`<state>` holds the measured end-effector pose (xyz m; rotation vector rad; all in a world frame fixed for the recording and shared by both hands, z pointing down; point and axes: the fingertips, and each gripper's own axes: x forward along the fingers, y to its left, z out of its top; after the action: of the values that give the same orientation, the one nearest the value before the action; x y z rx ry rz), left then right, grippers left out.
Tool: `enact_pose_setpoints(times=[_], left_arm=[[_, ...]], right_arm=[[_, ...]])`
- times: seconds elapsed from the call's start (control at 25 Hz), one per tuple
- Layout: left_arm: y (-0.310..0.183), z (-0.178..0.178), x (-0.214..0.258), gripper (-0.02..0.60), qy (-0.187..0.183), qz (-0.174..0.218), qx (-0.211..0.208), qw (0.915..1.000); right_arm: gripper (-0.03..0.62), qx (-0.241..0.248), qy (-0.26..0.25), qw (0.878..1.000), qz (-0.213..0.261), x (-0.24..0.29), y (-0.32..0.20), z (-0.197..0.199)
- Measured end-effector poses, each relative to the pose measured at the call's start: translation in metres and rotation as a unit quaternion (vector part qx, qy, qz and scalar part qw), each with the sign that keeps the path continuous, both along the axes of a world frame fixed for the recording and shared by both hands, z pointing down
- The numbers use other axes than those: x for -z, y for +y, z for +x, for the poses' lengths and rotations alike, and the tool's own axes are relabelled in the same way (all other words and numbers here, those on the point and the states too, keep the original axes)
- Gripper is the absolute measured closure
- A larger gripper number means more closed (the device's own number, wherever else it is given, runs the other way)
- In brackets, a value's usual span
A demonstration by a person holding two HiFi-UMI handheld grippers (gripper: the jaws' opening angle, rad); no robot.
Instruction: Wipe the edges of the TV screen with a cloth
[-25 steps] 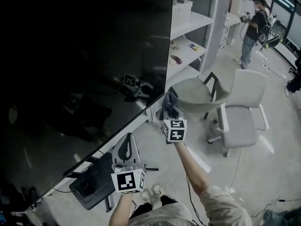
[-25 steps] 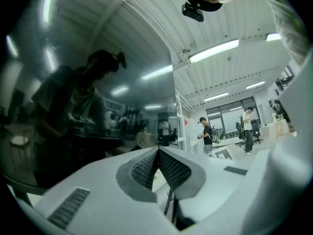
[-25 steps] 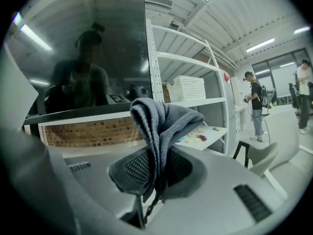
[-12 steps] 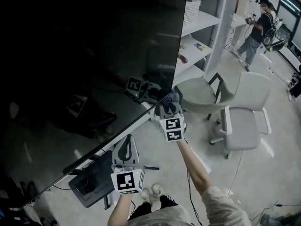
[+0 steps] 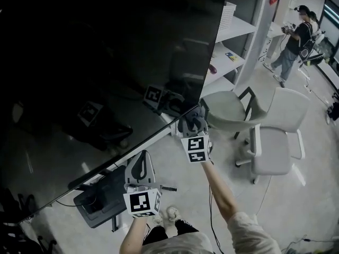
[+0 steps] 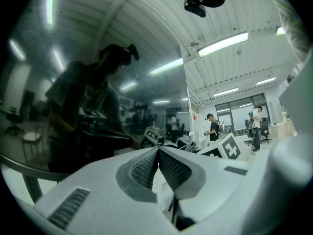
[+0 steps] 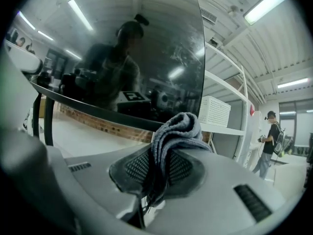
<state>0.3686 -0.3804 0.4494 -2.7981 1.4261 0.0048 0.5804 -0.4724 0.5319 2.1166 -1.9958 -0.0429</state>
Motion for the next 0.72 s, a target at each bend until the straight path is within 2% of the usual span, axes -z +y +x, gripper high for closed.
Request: enact_pose_setpoints(times=[0.16, 0.4, 0.48, 0.64, 0.72], left_arm=[[0.003, -0.005, 0.001, 0.567, 0.004, 0.0, 0.01, 0.9999], [0.007, -0.026, 0.003, 0.566, 0.015, 0.008, 0.039, 0.9991], [0.009, -0.048, 0.006, 0.567, 0.024, 0.01, 0.055, 0.9982], [0.015, -0.115, 0.008, 0.566, 0.034, 0.013, 0.087, 0.9955], [0.018, -0.125, 0.007, 0.566, 0.035, 0.013, 0.102, 0.9941]], right_arm=[[0.545, 0.021, 0.025, 0.999, -0.003, 0.0, 0.005, -0.016], [0.545, 0.079, 0.084, 0.993, -0.002, 0.003, 0.02, -0.068], [0.545, 0.097, 0.093, 0.991, -0.006, 0.004, 0.027, -0.095], [0.545, 0.125, 0.096, 0.987, -0.014, 0.002, 0.039, -0.167], [0.545, 0.137, 0.091, 0.986, -0.016, 0.003, 0.044, -0.181]])
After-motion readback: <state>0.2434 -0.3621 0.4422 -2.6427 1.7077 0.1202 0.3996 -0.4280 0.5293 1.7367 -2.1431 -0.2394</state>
